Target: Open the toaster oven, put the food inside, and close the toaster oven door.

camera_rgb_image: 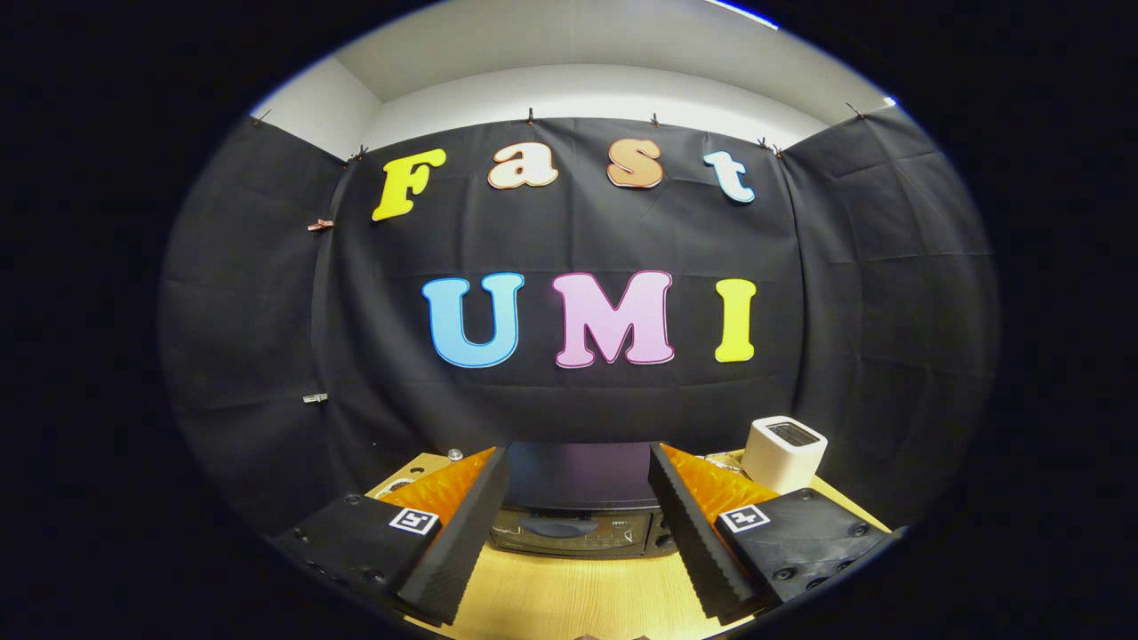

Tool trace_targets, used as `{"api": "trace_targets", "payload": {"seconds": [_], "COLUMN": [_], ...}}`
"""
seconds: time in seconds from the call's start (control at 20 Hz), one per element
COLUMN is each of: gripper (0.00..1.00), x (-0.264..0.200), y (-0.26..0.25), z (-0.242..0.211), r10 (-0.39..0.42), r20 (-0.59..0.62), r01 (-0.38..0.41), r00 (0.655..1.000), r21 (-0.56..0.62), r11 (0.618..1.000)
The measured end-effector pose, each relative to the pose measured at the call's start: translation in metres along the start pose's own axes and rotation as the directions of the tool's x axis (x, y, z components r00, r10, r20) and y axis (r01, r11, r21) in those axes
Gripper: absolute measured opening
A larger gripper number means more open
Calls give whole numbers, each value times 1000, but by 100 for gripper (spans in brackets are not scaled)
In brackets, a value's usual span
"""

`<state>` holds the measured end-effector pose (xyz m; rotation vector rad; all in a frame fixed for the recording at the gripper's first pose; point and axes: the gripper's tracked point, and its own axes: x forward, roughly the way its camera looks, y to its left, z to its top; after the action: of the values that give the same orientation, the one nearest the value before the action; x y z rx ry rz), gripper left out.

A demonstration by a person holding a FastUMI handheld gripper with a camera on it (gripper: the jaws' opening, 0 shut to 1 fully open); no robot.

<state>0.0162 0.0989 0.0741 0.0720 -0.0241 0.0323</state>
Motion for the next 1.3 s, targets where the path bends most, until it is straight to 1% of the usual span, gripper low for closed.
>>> {"api": "trace_targets", "payload": {"seconds": [0.65,1.0,1.3], "gripper": [98,98,98], "x": [-1,-1,-1], "y": [-1,-14,-20], "z": [-8,-17,-22], "r10": [-4,-10,9], "r20": [-25,-56,-77], "r01": [3,8,-11], "r00": [1000,998,997], "r21": [-32,-36,-28], "r11": [999,999,1000]}}
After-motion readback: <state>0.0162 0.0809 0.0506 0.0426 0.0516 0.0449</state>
